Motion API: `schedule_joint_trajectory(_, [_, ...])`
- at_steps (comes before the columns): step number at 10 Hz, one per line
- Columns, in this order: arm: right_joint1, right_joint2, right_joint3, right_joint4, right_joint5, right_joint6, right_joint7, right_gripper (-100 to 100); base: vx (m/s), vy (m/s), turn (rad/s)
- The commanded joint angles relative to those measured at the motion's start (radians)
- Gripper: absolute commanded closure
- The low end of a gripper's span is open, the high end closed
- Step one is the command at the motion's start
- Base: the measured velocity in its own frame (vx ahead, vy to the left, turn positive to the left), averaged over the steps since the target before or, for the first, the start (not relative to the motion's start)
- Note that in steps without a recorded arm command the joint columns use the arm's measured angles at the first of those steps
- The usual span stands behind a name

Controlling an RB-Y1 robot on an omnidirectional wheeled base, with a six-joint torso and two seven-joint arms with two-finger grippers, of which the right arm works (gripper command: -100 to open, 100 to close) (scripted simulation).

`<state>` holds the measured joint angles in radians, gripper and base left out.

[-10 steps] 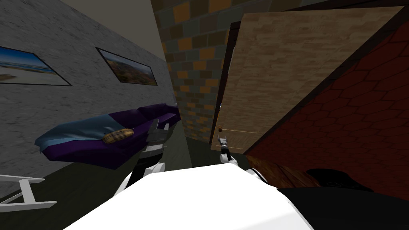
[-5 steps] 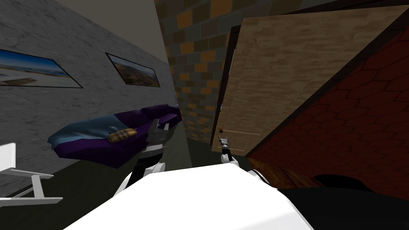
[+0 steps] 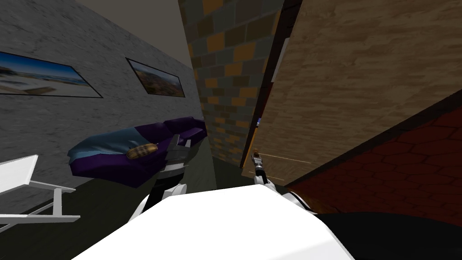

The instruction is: Pull the door open

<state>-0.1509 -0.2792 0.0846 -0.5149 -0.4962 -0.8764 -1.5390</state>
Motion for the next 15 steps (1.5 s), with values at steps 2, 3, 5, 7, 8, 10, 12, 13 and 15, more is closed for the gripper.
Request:
schedule_joint_trajectory(2, [0.003,-0.014,-0.002,0.01,-0.002,-0.009,-0.015,-100,0.15,-0.011,0.047])
schedule_joint_trajectory(3, [0.003,-0.014,-0.002,0.01,-0.002,-0.009,-0.015,100,-0.009,-0.007,-0.04])
schedule_joint_trajectory(5, [0.003,-0.014,-0.002,0.01,-0.002,-0.009,-0.015,100,-0.029,-0.007,0.007])
schedule_joint_trajectory(7, [0.003,-0.014,-0.002,0.01,-0.002,-0.009,-0.015,100,-0.013,0.003,-0.001])
schedule_joint_trajectory(8, [0.003,-0.014,-0.002,0.01,-0.002,-0.009,-0.015,100,0.0,0.0,0.0])
schedule_joint_trajectory(10, [0.013,-0.032,0.023,0.006,0.011,-0.015,-0.047,100,-0.145,-0.013,0.069])
schedule_joint_trajectory(12, [0.021,-0.048,0.051,0.0,0.026,-0.022,-0.078,100,-0.22,-0.029,0.088])
schedule_joint_trajectory(13, [0.025,-0.056,0.066,-0.004,0.034,-0.026,-0.095,100,-0.255,-0.069,0.093])
schedule_joint_trajectory(15, [0.034,-0.072,0.096,-0.011,0.049,-0.035,-0.129,100,-0.216,-0.051,0.097])
